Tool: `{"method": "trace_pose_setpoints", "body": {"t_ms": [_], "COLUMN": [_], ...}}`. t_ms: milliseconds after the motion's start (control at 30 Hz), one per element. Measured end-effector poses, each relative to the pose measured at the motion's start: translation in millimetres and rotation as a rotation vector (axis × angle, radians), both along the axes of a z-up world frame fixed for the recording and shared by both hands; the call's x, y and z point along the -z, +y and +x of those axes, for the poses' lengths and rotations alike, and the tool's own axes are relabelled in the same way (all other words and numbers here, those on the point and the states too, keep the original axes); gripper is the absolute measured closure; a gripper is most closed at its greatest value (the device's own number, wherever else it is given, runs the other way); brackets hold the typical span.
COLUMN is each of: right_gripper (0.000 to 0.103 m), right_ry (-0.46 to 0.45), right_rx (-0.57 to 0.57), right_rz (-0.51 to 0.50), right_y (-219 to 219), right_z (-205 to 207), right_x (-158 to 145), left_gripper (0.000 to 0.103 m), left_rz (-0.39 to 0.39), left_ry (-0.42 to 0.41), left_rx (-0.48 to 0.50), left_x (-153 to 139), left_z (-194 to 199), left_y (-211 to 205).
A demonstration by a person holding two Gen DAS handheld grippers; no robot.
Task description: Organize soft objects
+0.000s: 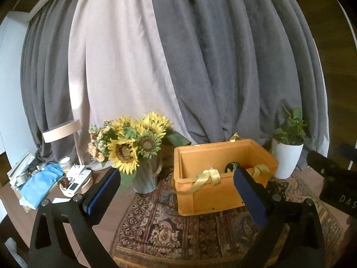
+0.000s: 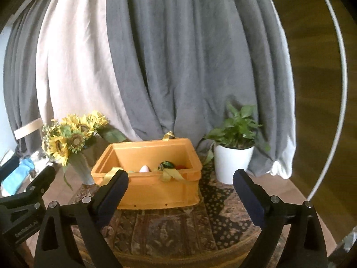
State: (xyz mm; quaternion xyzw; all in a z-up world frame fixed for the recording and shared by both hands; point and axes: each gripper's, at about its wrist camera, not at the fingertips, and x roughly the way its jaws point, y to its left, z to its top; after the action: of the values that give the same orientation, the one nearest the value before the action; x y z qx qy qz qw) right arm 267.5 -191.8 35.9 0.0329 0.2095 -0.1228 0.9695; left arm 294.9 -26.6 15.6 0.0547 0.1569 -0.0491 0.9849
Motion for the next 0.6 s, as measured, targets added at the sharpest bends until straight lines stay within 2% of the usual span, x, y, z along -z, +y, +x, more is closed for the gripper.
{"method": "trace_pose_setpoints", "body": {"t_ms": [600], "right_gripper": [0.007], "right_ry": [0.017], "right_rx": [-0.031], "right_rz": [0.02], "right_y": [-8.4], "right_z": [-81.6], "right_x": [0.8], "left_gripper": [0.0], "left_rz": [-0.023], "left_ry": [0.037], "left_rx": [-0.028], "left_x": [0.5], "left_z": [-80.7], "left_y": [-2.2]}}
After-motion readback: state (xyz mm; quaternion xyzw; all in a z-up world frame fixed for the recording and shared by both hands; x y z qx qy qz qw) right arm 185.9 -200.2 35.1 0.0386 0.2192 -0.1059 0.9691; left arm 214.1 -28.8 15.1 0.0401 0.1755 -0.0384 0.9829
